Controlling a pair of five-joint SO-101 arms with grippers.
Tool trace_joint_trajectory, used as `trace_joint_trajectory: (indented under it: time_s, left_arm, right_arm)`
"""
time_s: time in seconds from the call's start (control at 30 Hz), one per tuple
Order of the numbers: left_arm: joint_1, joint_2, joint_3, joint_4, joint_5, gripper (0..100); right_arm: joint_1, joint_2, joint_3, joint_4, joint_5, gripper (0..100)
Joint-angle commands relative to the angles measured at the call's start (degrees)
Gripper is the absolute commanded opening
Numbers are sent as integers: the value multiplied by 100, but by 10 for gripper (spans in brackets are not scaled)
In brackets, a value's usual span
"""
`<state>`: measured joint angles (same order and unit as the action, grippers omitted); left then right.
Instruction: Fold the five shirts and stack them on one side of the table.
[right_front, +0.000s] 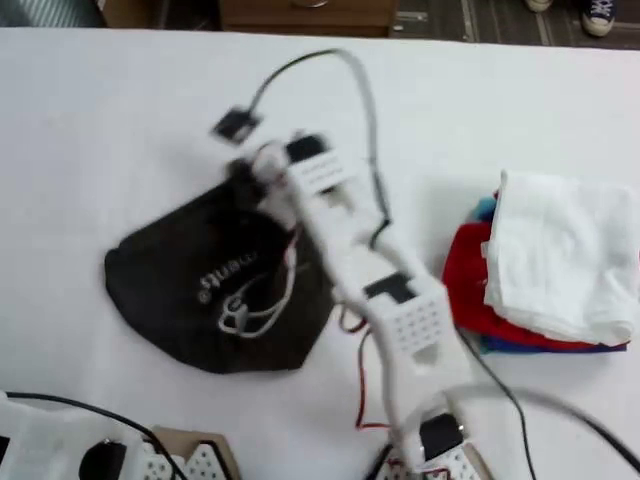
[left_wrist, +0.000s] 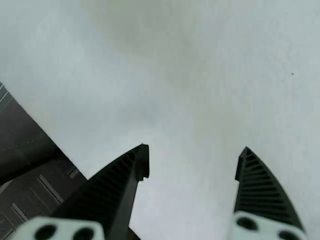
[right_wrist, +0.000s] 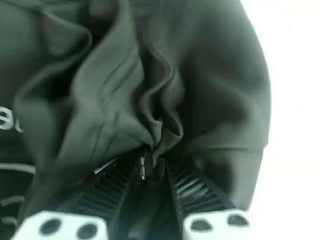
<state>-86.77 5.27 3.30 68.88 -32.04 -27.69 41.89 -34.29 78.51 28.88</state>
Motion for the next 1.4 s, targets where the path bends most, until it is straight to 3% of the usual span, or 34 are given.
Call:
trace_joint_trajectory:
  time_s: [0.0, 0.17, 0.37, 0.6, 0.7, 0.9, 1.07, 1.37]
  left_arm:
    - [527, -18, 110, -18, -18, 297]
    - [1820, -18, 804, -26, -35, 297]
    - [3780, -18, 1341, -26, -44, 297]
    - [5486, -62, 1059, -9, -26, 297]
    - [6101, -35, 725, 18, -9, 297]
    - [7130, -26, 207, -26, -9, 297]
    - [7895, -18, -75, -299, -9, 297]
    - [8738, 686, -92, -888, 255, 297]
  right_arm:
    - [295, -57, -879, 743, 35, 21]
    - [532, -31, -1635, 1499, 35, 22]
    - [919, -40, -2163, 1710, 35, 25]
    - [831, -163, -2286, 1842, -9, 26]
    - [989, -558, -2119, 1965, -9, 97]
    - [927, -1525, -1442, 1956, 176, 301]
    - [1323, -2457, -993, 1956, 193, 291]
    - [2905, -4022, 651, 1956, 237, 290]
